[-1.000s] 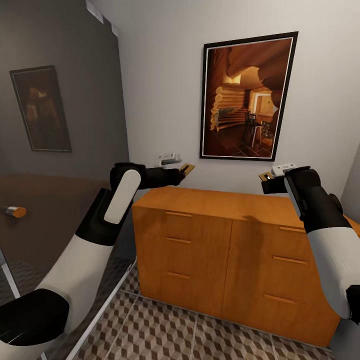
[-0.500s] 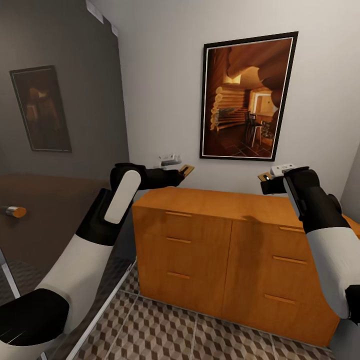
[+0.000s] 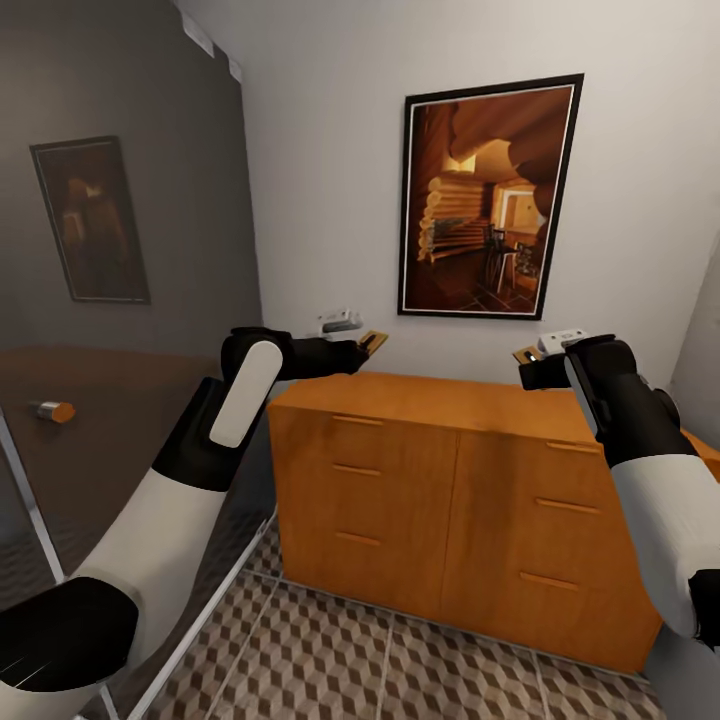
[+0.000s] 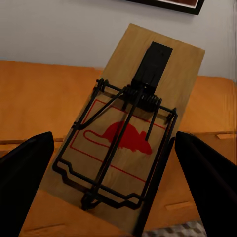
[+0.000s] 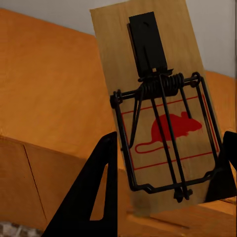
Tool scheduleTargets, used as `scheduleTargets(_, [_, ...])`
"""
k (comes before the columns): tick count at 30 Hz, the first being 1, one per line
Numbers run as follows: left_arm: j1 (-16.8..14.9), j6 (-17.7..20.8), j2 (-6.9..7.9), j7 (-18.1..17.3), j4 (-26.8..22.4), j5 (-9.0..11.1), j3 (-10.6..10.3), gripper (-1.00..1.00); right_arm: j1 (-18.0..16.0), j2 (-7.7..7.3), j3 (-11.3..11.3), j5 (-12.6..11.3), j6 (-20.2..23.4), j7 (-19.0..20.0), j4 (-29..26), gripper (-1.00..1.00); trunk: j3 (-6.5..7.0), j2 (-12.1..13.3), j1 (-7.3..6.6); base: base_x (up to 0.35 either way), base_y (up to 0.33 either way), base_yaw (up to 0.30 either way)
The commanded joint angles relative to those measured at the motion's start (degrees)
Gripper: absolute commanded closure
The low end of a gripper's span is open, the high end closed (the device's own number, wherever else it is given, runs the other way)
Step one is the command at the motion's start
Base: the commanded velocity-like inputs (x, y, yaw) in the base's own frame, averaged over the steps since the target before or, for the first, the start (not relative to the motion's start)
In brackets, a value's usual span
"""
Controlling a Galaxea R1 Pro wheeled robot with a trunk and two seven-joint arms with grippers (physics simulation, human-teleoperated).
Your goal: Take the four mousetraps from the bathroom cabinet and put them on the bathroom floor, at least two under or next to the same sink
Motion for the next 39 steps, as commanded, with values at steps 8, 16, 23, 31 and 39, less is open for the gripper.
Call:
scheduleTargets(8, [-0.1, 0.1, -0.01, 0.7, 0.1, 0.7, 0.0, 1.0, -0.1, 0.01, 0.1, 0.4, 0.2, 0.7, 0.0, 1.0, -0.07, 0.0, -0.04, -0.343, 0.0, 0.0])
scheduleTargets(16, [-0.1, -0.2, -0.01, 1.1, 6.6, 0.6, 0.0, 1.0, 1.1, 2.26, 0.2, 0.5, 0.2, 0.7, 0.0, 1.0, -0.07, 0.0, -0.04, -0.344, 0.0, 0.0])
scheduleTargets(23, [-0.1, -0.5, 0.07, 1.1, 17.2, 0.2, 0.0, 1.0, 4.6, 6.09, 0.2, 0.6, 0.2, 0.2, 0.1, 1.0, -0.07, 0.0, -0.04, -0.345, 0.0, 0.0])
scheduleTargets(31, [-0.1, -9.6, 0.72, 0.2, 32.2, 0.3, 0.0, 1.0, 5.1, 8.35, 0.2, 0.5, 0.2, 0.1, 17.8, 1.0, -0.07, 0.0, -0.04, -0.345, 0.0, 0.0])
scheduleTargets(39, [-0.1, -23.1, 0.73, -7.7, 53.2, -1.6, -0.1, 1.0, 5.1, 12.57, 0.1, 0.6, -16.9, -1.7, 41.0, 1.0, -0.07, 0.0, -0.04, -0.345, 0.0, 0.0])
